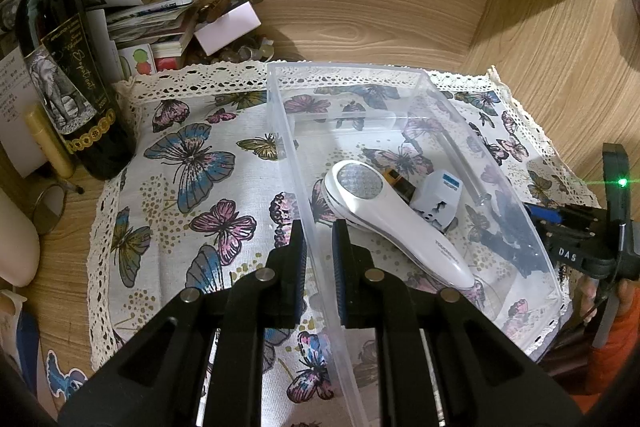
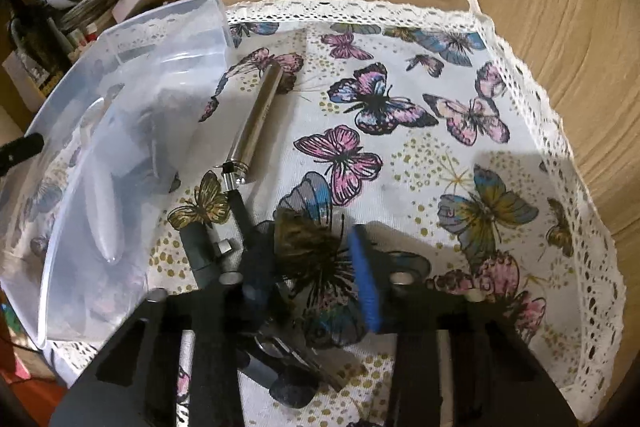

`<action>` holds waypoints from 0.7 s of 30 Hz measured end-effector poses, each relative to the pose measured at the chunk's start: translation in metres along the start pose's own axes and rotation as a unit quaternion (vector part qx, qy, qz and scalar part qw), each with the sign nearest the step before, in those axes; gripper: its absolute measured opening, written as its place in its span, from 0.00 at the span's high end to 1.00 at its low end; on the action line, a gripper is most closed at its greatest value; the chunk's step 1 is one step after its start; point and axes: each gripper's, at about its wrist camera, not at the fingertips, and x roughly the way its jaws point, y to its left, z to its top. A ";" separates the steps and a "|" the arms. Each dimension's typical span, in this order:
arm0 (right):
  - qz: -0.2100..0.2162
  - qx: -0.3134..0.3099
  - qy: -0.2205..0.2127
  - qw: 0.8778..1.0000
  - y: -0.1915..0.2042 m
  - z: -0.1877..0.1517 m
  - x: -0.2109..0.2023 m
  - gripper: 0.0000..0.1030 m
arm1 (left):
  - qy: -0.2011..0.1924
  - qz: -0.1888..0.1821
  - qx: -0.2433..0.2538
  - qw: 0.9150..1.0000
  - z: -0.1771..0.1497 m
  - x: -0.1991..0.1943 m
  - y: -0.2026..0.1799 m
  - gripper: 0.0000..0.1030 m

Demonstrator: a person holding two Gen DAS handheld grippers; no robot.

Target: Organize rigid objects

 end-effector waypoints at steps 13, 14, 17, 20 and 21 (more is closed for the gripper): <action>0.003 0.004 -0.054 0.999 -0.008 0.021 -0.031 0.79 | 0.000 0.000 0.000 1.000 0.000 0.000 0.000 0.88; 0.004 0.001 -0.063 0.998 -0.006 0.025 -0.037 0.79 | 0.000 0.000 0.000 1.000 0.000 0.000 0.000 0.88; 0.008 -0.011 -0.081 0.997 0.002 0.035 -0.047 0.79 | 0.000 0.000 0.000 1.000 0.000 0.000 0.000 0.88; 0.014 -0.029 -0.100 0.995 0.014 0.044 -0.057 0.79 | 0.000 0.000 0.000 1.000 0.000 0.000 0.000 0.88; 0.017 -0.036 -0.106 0.994 0.018 0.047 -0.060 0.79 | 0.000 0.000 0.000 1.000 0.000 0.000 0.000 0.88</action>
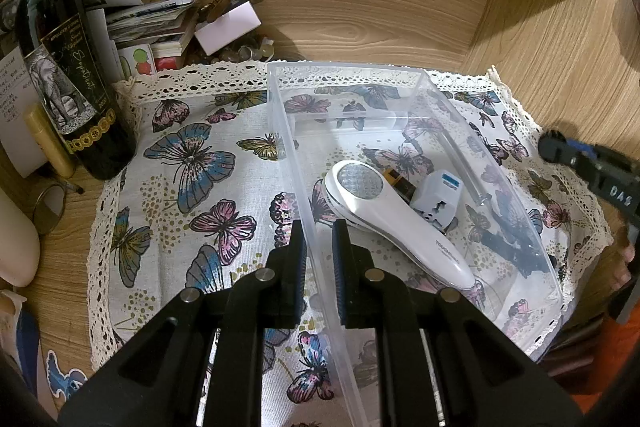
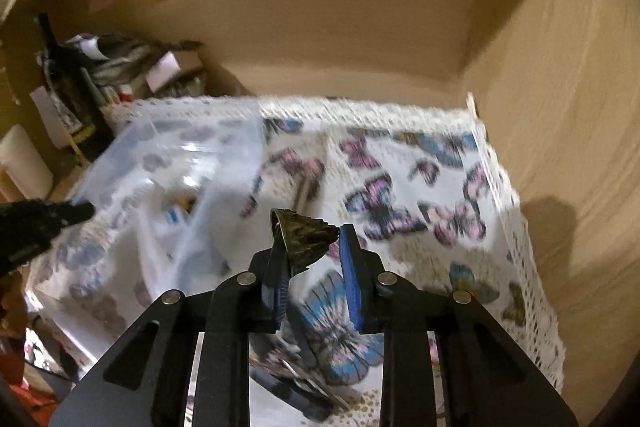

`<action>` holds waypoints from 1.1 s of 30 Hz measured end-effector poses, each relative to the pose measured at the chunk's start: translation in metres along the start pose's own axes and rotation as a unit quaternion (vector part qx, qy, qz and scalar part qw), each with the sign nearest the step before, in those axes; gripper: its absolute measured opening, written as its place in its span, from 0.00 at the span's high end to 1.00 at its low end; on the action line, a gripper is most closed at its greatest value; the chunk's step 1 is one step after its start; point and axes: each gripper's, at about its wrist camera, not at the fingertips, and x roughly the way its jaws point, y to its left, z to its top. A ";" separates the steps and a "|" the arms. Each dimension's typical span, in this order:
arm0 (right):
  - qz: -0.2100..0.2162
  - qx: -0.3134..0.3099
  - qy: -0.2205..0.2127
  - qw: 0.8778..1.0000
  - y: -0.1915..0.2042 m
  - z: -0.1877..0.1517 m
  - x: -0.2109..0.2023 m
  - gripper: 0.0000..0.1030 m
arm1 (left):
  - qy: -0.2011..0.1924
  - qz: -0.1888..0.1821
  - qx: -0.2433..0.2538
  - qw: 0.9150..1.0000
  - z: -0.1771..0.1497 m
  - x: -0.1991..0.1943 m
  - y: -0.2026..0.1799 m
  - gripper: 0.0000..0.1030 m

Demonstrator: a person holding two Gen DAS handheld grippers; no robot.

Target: Organize rigid objects

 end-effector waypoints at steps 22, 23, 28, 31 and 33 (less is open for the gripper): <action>0.071 -0.119 0.029 0.990 0.091 0.025 0.043 0.79 | 0.000 0.000 -0.001 1.000 0.000 0.000 0.000 0.88; 0.071 -0.122 0.032 0.990 0.094 0.026 0.046 0.79 | 0.000 0.000 -0.001 1.000 -0.001 0.000 0.000 0.88; 0.074 -0.125 0.053 0.988 0.099 0.025 0.058 0.79 | 0.000 0.000 -0.001 1.000 -0.001 0.000 0.000 0.88; 0.075 -0.124 0.056 0.988 0.100 0.023 0.058 0.79 | 0.000 0.000 0.000 1.000 0.000 0.000 0.000 0.88; 0.075 -0.123 0.056 0.988 0.100 0.023 0.056 0.76 | 0.000 0.000 -0.001 1.000 -0.001 0.000 0.000 0.88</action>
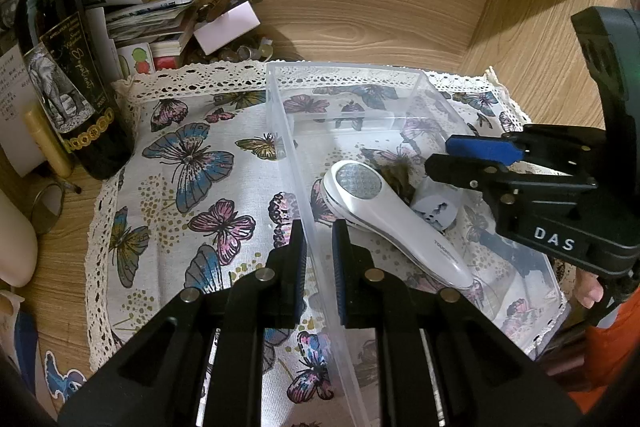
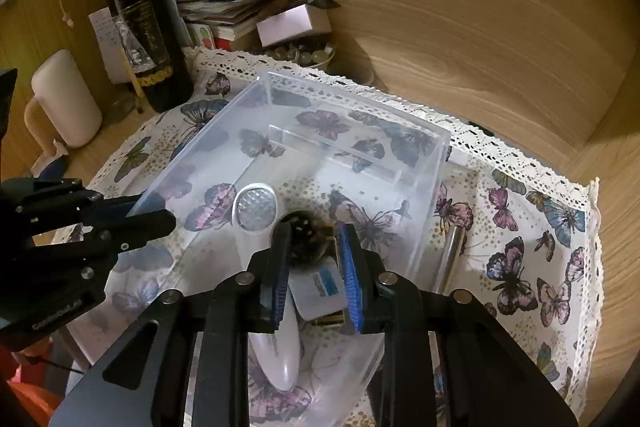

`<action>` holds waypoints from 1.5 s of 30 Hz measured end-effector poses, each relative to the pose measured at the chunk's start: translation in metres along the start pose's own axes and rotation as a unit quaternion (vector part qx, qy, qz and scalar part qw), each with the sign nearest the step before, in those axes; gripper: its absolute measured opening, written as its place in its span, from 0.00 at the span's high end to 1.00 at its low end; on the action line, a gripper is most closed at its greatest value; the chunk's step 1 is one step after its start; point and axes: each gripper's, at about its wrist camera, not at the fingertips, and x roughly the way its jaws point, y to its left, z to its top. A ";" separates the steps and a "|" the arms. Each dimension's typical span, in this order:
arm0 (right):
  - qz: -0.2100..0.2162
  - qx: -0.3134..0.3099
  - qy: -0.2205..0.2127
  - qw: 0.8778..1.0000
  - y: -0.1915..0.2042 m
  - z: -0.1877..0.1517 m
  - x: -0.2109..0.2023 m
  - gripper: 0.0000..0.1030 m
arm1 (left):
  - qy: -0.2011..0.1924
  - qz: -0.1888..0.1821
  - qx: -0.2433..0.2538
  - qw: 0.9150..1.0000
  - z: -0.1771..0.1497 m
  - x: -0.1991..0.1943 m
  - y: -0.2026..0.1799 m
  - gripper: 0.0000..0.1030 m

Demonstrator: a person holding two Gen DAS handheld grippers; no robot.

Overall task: Organize rigid objects
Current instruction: 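Drop the dark object into the clear box, then move the right gripper back toward the keys on the cloth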

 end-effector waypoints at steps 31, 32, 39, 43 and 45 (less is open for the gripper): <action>-0.082 0.121 0.012 0.989 -0.067 -0.095 -0.059 0.61 | -0.001 0.000 0.001 1.000 0.000 0.001 -0.001 0.88; -0.078 0.124 0.018 0.989 -0.067 -0.101 -0.058 0.61 | -0.001 0.001 0.001 1.000 0.000 0.001 -0.001 0.88; -0.072 0.137 0.035 0.987 -0.062 -0.128 -0.057 0.54 | -0.001 0.001 0.001 1.000 0.000 0.000 -0.001 0.88; -0.079 0.138 0.047 0.986 -0.063 -0.138 -0.053 0.53 | -0.001 0.001 0.002 1.000 0.000 0.000 -0.001 0.88; -0.080 0.139 0.050 0.986 -0.065 -0.140 -0.050 0.53 | -0.001 0.001 0.002 1.000 0.000 0.000 -0.001 0.88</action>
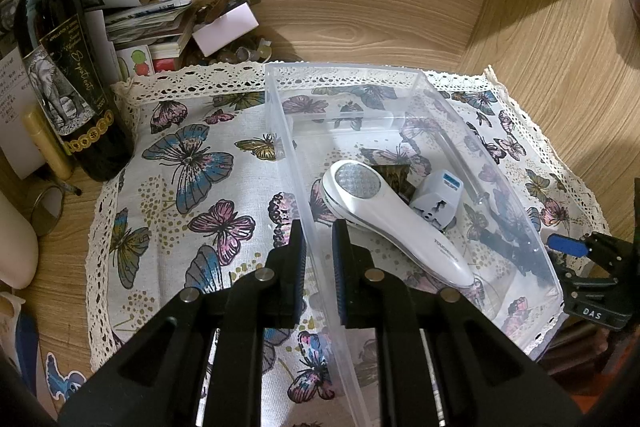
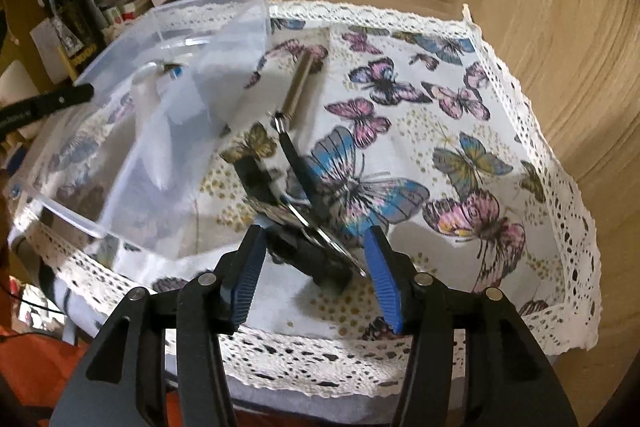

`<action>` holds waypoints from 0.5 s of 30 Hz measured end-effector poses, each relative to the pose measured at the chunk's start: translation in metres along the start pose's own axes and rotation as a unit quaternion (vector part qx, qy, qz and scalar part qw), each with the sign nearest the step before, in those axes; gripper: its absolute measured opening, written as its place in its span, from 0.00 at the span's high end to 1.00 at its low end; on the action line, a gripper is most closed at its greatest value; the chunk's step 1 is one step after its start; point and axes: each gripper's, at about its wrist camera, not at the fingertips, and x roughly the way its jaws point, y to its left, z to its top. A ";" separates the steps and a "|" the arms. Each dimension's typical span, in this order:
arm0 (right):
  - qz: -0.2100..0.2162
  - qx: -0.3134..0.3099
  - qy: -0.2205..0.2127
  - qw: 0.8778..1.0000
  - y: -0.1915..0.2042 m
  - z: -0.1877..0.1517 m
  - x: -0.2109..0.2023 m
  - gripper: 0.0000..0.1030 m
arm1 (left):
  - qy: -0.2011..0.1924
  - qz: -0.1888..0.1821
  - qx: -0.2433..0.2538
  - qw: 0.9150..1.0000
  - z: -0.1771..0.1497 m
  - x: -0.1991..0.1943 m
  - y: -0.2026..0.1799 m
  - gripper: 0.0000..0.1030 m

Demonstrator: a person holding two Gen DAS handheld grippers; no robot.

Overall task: Organize rigid objects
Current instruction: 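Move the right gripper back toward the keys on the cloth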

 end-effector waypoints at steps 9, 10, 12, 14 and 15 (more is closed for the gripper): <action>-0.044 0.027 -0.020 0.998 -0.023 0.018 0.008 0.54 | 0.000 0.000 0.000 1.000 0.000 0.000 0.000 0.88; -0.051 0.031 -0.019 0.998 -0.026 0.021 0.010 0.54 | 0.000 0.000 0.000 1.000 0.000 0.000 0.000 0.88; -0.049 0.040 -0.016 0.998 -0.032 0.023 0.012 0.54 | 0.000 0.000 0.001 1.000 0.000 0.000 0.000 0.88; -0.040 0.046 -0.022 0.998 -0.034 0.022 0.006 0.54 | 0.000 0.000 0.001 1.000 0.000 0.000 0.000 0.88; -0.037 0.044 -0.027 0.998 -0.033 0.021 0.002 0.54 | 0.000 0.000 0.001 1.000 0.000 0.000 0.000 0.88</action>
